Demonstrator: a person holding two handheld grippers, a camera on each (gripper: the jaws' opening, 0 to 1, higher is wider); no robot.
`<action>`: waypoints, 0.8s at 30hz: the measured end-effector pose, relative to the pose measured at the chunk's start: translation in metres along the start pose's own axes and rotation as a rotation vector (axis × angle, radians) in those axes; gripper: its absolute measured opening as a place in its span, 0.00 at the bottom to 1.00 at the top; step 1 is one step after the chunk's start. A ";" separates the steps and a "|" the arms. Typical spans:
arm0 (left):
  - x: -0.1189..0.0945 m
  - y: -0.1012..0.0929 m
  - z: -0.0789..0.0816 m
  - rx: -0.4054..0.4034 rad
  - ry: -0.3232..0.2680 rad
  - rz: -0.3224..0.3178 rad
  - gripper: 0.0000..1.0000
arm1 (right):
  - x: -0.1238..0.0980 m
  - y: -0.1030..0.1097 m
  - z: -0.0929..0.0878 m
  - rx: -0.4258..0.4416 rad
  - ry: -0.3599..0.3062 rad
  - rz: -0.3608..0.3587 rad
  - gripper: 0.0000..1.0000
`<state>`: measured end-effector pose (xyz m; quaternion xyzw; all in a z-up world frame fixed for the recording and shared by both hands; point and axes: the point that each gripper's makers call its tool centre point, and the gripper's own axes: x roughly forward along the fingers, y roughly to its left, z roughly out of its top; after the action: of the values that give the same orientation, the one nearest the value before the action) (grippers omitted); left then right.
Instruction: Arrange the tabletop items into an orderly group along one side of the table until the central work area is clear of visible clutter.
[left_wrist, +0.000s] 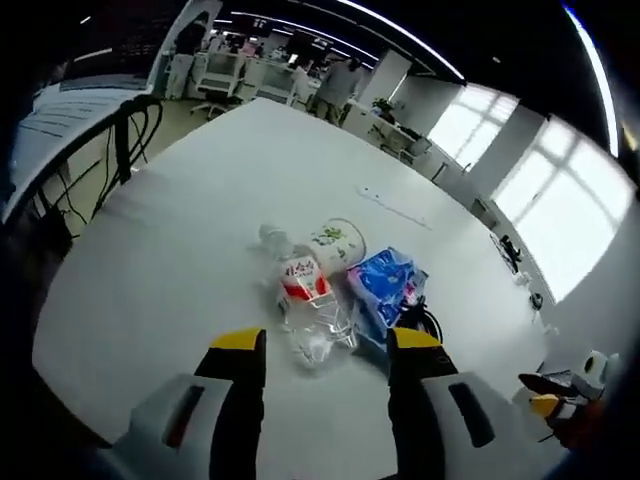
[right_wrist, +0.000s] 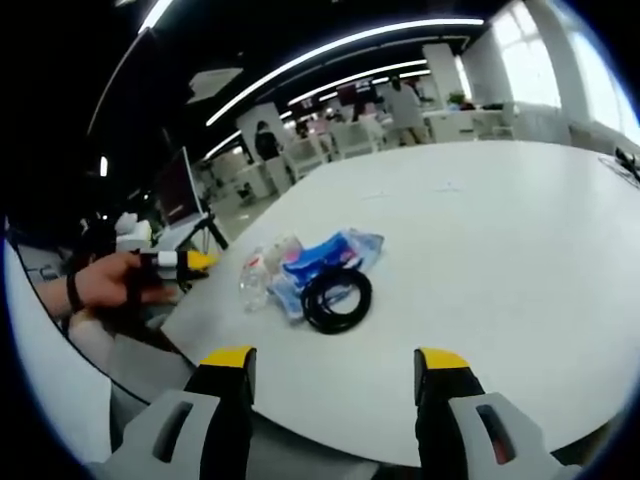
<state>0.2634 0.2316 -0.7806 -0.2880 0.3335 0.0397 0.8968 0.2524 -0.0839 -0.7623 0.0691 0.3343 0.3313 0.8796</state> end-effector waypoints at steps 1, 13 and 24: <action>0.007 0.002 0.002 -0.029 -0.009 -0.003 0.47 | 0.000 0.001 -0.001 -0.001 0.003 0.001 0.65; 0.055 0.014 0.001 -0.184 0.026 0.091 0.46 | 0.002 -0.004 -0.001 0.005 0.017 0.014 0.65; 0.089 0.016 0.003 -0.199 0.046 0.151 0.48 | 0.006 -0.001 -0.003 -0.009 0.044 0.041 0.65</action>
<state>0.3299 0.2361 -0.8422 -0.3504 0.3693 0.1332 0.8504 0.2539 -0.0813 -0.7683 0.0648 0.3503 0.3523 0.8654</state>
